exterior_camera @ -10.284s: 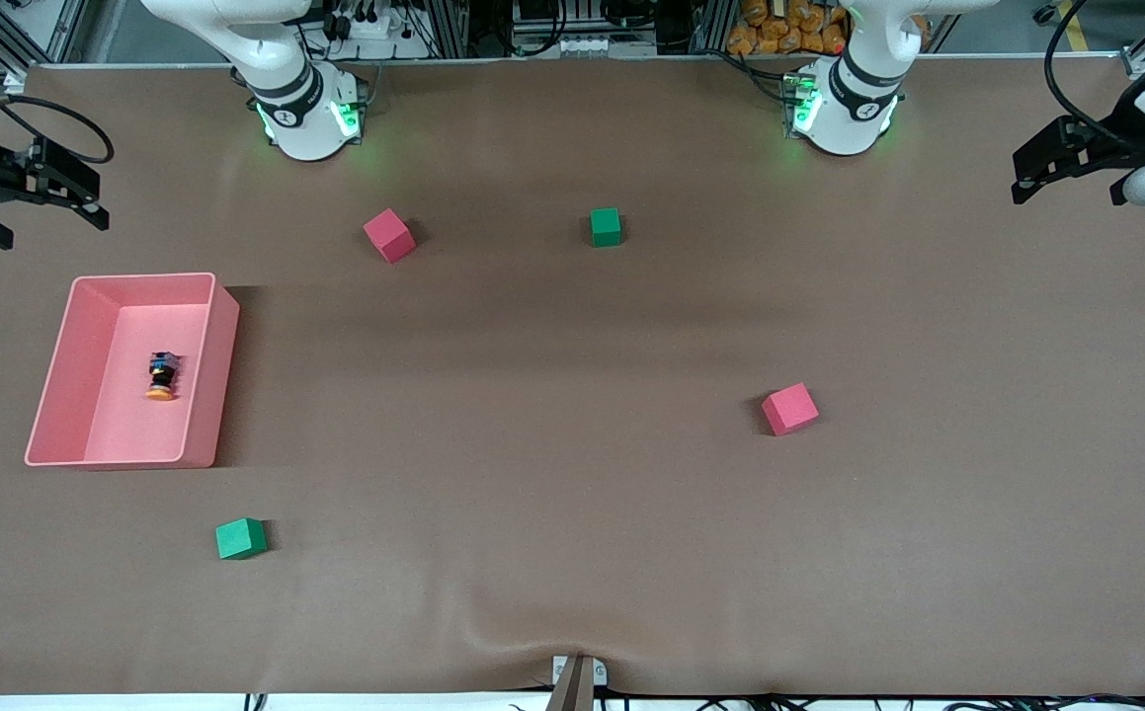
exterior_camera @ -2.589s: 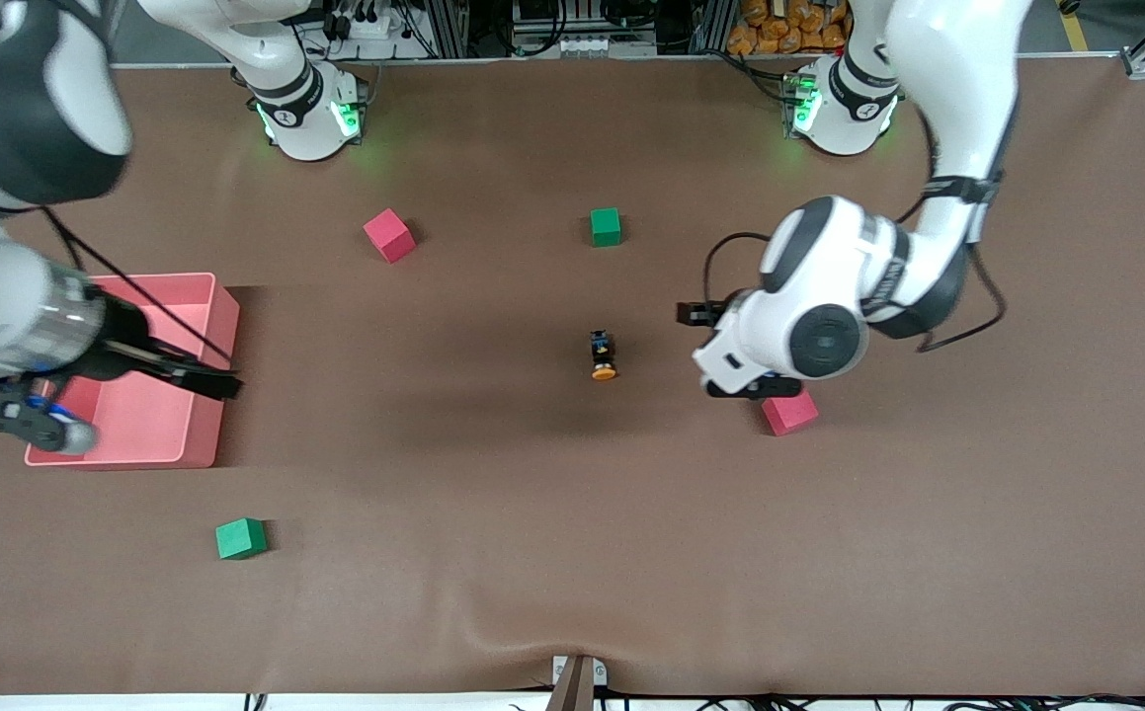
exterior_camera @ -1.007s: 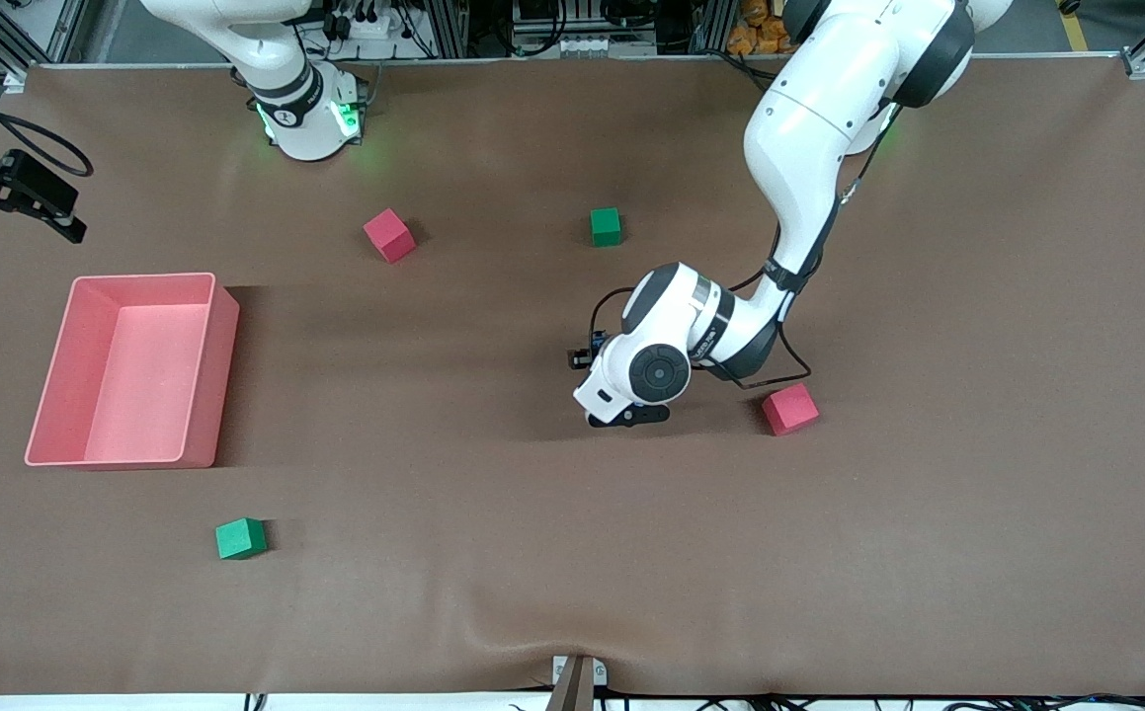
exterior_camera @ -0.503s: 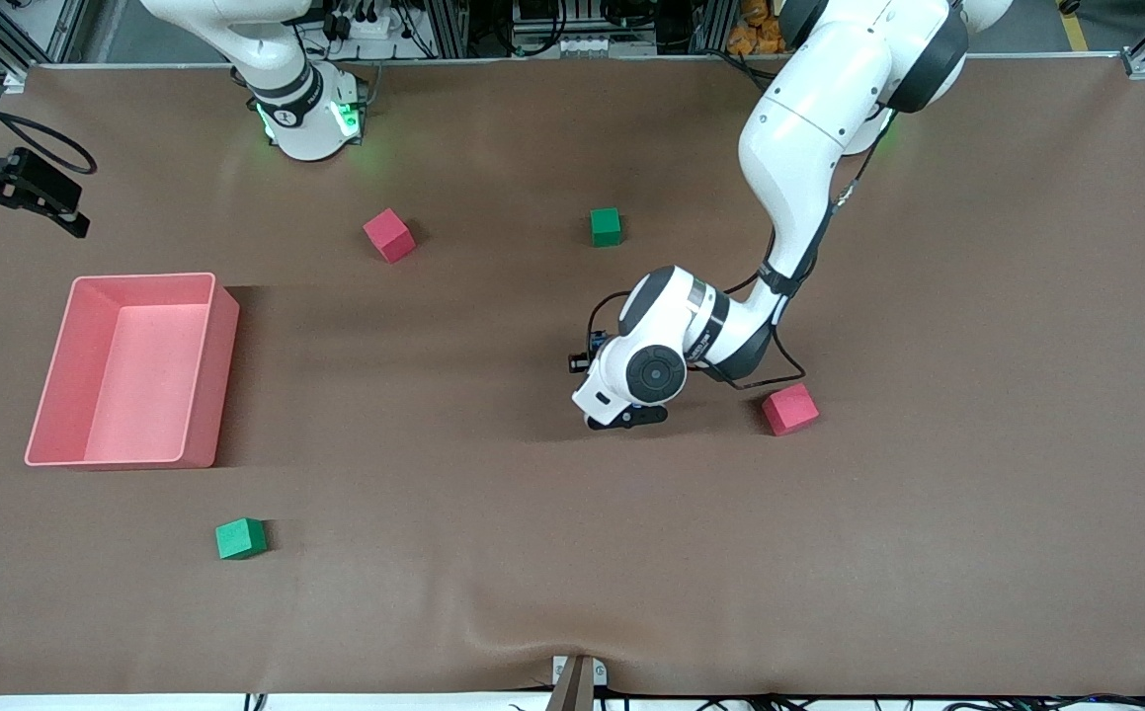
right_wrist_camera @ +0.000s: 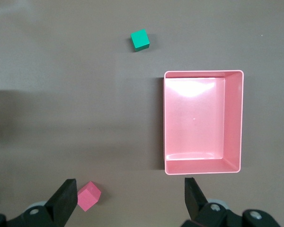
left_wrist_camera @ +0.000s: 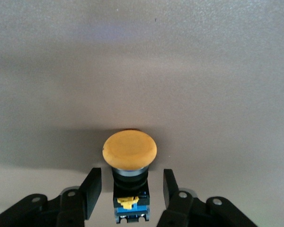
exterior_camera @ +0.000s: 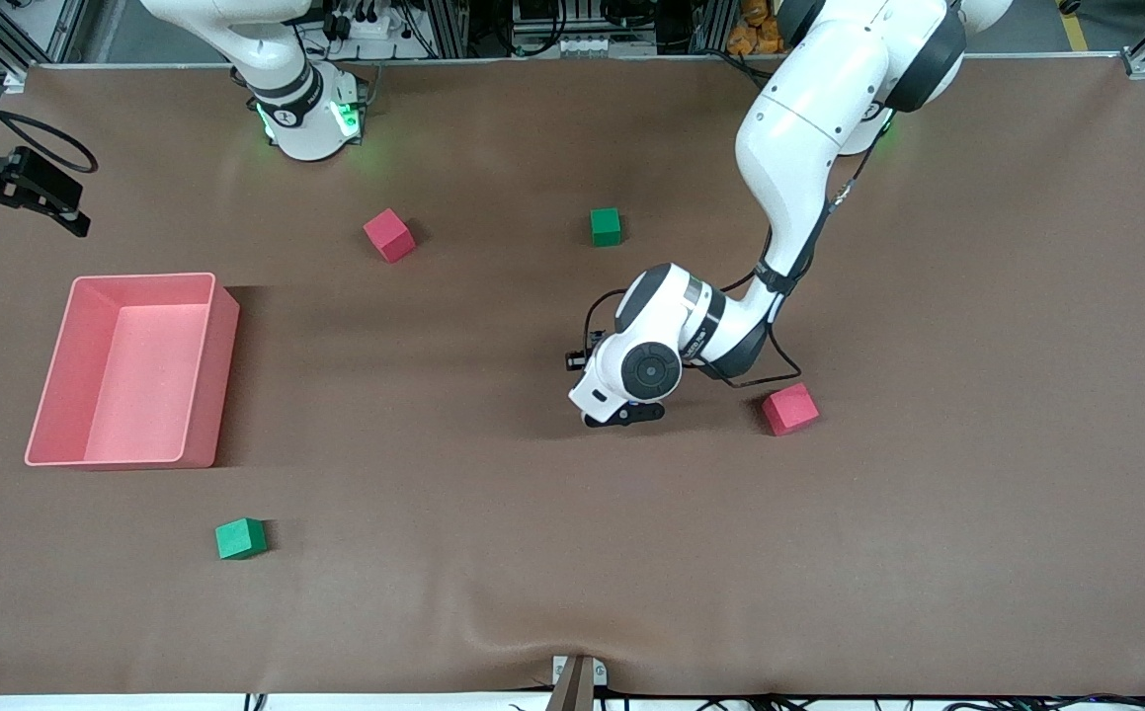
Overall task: Place and upright button with both arms
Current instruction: 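Lift and rotate the button upright with the left gripper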
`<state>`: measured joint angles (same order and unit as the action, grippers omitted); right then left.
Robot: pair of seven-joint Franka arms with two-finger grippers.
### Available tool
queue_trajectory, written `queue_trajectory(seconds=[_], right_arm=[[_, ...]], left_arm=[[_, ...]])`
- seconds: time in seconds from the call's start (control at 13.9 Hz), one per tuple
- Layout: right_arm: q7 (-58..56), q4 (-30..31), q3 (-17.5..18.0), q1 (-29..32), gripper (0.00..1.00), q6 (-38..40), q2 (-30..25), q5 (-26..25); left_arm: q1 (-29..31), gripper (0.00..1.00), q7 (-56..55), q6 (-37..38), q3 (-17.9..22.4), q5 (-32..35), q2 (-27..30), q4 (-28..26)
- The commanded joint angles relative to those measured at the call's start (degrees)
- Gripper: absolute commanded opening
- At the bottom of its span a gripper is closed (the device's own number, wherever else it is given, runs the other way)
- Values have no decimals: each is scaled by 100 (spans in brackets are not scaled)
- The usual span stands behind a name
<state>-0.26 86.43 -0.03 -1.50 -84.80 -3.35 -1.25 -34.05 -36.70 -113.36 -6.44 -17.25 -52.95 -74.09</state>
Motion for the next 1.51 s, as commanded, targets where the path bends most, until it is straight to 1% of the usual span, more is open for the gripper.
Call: queue_trajectory(seconds=[0.0,0.07,0.14,0.29,0.36,0.65,0.86,1.01,1.15,1.22,1.44], right_arm=[[-264,-161,-32,-34,100,104,72,-60],[-264,-161,-32,-43,100,104,72,-60],[-256,-161,-32,-43,100,104,72,-69],[-264,-161,-32,-43,100,104,72,-69],[-264,-161,-32,-43,100,104,72,-69],[-264,-161,-32,-25,100,104,72,-69],[-238,-161,-32,-34,100,104,72,-69],[-238,-161,-32,-43,100,104,72,-69],[-247,-161,-32,-34,100,104,72,-69],[-229,-161,-41,-34,100,104,72,-69],[-229,-161,-32,-52,100,104,72,-69]], left_arm=[[-75,49,-91,60,73,-68,-84,150],[-75,41,-91,60,73,-68,-84,150],[-75,30,-91,60,73,-68,-84,141],[-58,2,-91,60,73,-76,-49,141],[-58,0,-91,60,73,-68,-40,150],[-75,0,-109,51,99,-50,65,158],[-241,0,-345,-28,178,151,258,167],[-732,0,-486,-98,607,1045,425,185],[-962,0,-645,-264,889,1110,504,211],[-1059,0,-723,-483,934,1154,574,211],[-1314,0,-1092,-1308,1267,1242,645,202]])
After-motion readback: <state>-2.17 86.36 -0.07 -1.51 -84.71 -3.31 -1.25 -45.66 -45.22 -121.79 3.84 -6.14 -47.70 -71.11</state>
